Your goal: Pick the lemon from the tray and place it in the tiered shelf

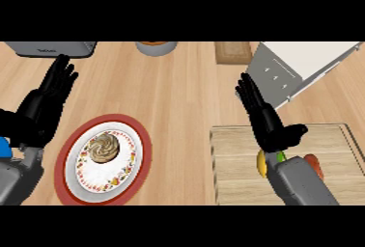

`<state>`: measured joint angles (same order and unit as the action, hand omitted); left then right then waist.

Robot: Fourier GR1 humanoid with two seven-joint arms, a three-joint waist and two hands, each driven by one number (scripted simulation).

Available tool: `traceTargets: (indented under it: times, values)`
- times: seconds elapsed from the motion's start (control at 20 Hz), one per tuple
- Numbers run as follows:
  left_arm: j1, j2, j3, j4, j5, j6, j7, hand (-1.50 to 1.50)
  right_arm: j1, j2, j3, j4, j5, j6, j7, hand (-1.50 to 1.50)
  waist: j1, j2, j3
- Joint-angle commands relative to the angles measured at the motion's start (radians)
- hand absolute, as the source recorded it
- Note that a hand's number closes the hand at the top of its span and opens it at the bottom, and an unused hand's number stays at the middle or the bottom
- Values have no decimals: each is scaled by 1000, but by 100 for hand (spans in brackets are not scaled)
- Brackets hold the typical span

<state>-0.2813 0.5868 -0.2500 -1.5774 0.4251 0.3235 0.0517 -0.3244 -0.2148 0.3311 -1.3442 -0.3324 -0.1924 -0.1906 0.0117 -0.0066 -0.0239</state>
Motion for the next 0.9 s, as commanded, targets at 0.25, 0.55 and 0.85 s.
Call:
traceTargets:
  times: [0.25,0.55,0.85]
  values:
    - [103,-30,-66,81,-102,30,-70,0,167,-202,-269,-65,47,-306,131,-150,-126,-4,18]
    - [124,-39,-65,73,-74,25,-48,0,342,-193,-370,70,174,-618,76,150,-151,11,14]
    - [114,-97,-120,85,-113,15,-75,0,538,56,-436,-250,153,-839,-175,-150,-78,-4,23]
